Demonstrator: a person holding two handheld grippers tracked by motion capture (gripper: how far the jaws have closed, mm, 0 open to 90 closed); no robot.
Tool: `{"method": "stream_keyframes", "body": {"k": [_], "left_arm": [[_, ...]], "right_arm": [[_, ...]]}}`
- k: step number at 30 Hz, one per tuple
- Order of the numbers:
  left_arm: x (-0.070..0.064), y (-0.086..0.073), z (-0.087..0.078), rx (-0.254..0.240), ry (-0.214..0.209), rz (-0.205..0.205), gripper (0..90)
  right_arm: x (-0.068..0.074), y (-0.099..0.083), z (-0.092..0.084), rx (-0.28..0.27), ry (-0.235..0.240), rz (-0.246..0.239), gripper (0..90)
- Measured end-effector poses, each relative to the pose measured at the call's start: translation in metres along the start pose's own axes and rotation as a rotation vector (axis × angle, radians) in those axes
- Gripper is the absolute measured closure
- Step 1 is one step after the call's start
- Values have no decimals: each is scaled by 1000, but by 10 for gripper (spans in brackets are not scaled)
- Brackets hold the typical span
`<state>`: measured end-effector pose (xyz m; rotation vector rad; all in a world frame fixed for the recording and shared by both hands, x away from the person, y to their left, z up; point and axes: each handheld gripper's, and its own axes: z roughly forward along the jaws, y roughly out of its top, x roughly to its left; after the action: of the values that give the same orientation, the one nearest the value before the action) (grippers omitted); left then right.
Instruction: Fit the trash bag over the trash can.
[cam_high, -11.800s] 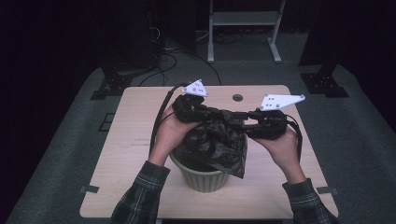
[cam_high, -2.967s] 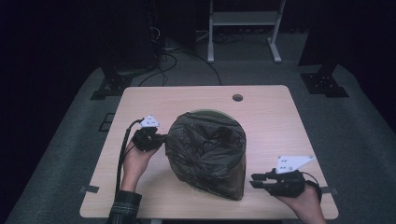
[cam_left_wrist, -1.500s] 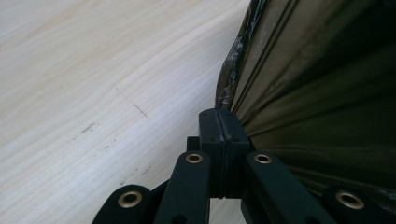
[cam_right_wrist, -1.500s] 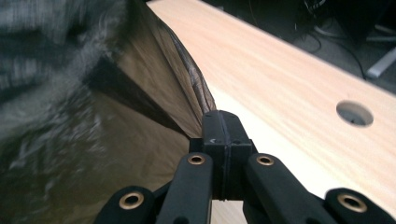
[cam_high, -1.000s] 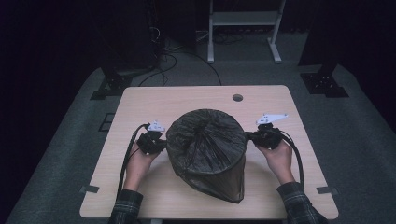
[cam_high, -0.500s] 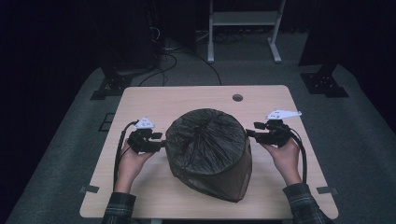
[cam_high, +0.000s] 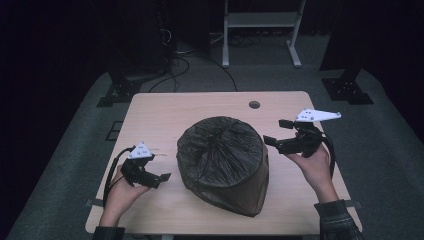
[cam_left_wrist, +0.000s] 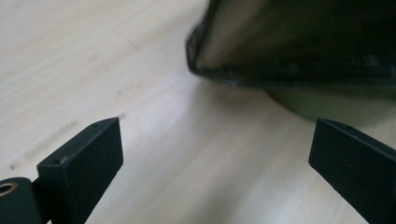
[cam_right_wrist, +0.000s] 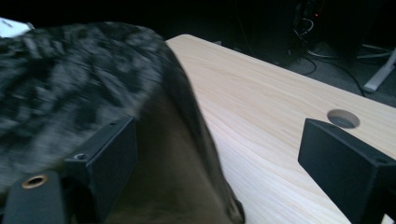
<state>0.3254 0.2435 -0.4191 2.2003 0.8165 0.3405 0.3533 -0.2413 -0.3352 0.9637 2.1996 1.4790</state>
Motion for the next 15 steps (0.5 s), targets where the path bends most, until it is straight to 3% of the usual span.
{"method": "stream_keyframes", "body": {"k": [6,11,15], "left_arm": [[-13,-21,8,23,-9,61,0],[-17,-33,21,53,-10,72,0],[-16,-36,27,56,-11,76,0]], "right_arm": [[22,17,-6,-18,59,-57,95],[43,32,-6,-52,100,-121,93],[59,42,3,-42,139,-166,93]]}}
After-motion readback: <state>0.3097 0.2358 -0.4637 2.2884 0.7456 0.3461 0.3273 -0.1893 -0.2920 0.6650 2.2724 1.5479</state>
